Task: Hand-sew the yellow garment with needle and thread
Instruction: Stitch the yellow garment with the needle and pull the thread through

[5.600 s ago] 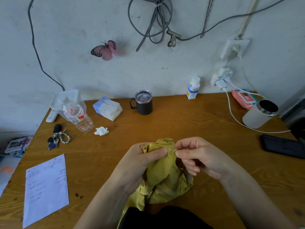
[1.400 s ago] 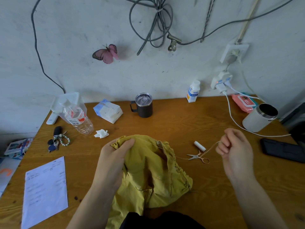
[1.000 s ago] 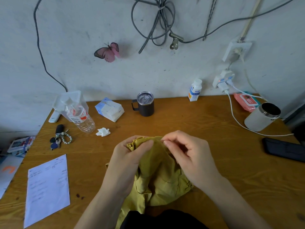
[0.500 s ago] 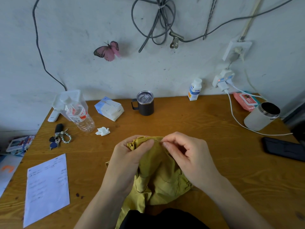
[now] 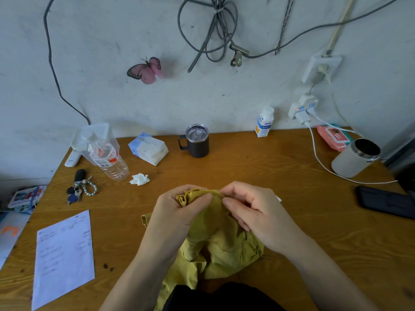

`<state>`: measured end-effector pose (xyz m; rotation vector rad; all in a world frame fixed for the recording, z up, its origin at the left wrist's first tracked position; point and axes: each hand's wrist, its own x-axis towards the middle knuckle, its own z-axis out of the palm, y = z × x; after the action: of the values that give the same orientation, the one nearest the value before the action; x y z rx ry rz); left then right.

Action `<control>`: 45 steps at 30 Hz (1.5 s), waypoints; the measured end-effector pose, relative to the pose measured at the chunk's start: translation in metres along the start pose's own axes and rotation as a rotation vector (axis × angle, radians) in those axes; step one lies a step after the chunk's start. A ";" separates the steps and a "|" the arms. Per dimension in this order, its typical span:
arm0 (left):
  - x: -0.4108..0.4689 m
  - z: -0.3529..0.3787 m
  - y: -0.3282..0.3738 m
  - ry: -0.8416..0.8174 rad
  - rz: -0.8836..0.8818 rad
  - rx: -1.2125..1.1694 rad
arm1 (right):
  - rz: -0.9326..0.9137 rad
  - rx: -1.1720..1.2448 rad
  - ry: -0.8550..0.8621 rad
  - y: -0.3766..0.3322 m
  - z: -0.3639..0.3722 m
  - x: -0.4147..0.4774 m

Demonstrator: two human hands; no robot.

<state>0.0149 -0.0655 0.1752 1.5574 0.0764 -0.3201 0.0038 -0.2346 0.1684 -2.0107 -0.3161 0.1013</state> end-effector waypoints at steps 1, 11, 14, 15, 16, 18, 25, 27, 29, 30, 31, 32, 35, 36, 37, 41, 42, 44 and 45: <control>0.000 0.001 -0.001 0.010 0.003 0.016 | -0.006 -0.012 0.013 0.000 0.001 0.000; -0.004 0.009 -0.009 0.166 0.236 0.331 | -0.011 -0.196 0.165 0.001 0.009 -0.001; -0.005 0.011 -0.009 0.181 0.267 0.358 | -0.035 -0.260 0.187 0.000 0.011 -0.001; -0.005 0.011 -0.009 0.180 0.269 0.363 | -0.037 -0.269 0.190 0.001 0.011 -0.001; -0.005 0.012 -0.009 0.178 0.270 0.370 | -0.039 -0.276 0.193 0.001 0.011 -0.001; -0.006 0.012 -0.010 0.179 0.284 0.387 | -0.042 -0.288 0.197 0.002 0.012 -0.002; -0.008 0.016 -0.013 0.161 0.334 0.427 | -0.037 -0.303 0.209 0.003 0.017 -0.004; -0.007 0.015 -0.012 0.155 0.316 0.421 | -0.029 -0.282 0.201 0.004 0.016 -0.004; -0.006 0.013 -0.011 0.143 0.255 0.364 | -0.008 -0.220 0.181 0.004 0.015 -0.004; -0.005 0.011 -0.010 0.131 0.216 0.329 | 0.002 -0.183 0.171 0.004 0.014 -0.003; -0.004 0.009 -0.009 0.115 0.179 0.301 | 0.012 -0.144 0.160 0.004 0.012 -0.003; -0.003 0.007 -0.009 0.098 0.145 0.279 | 0.022 -0.109 0.147 0.004 0.011 -0.003; 0.000 0.003 -0.008 0.065 0.027 0.175 | 0.046 -0.017 0.108 0.004 0.007 -0.002; 0.001 0.002 -0.008 0.054 -0.016 0.124 | 0.062 0.023 0.093 0.004 0.006 -0.002; 0.002 0.001 -0.008 0.041 -0.051 0.073 | 0.083 0.068 0.074 0.005 0.005 -0.001; 0.004 -0.002 -0.008 -0.061 -0.127 -0.079 | 0.167 0.224 -0.038 0.006 -0.003 0.002; 0.004 -0.003 -0.007 -0.089 -0.142 -0.105 | 0.190 0.275 -0.067 0.006 -0.005 0.003; 0.006 -0.004 -0.007 -0.134 -0.169 -0.150 | 0.244 0.395 -0.113 0.008 -0.008 0.004; 0.007 -0.005 -0.007 -0.157 -0.184 -0.175 | 0.271 0.454 -0.132 0.009 -0.009 0.004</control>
<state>0.0203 -0.0618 0.1671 1.3496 0.1226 -0.5653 0.0111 -0.2456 0.1647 -1.5872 -0.0888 0.4392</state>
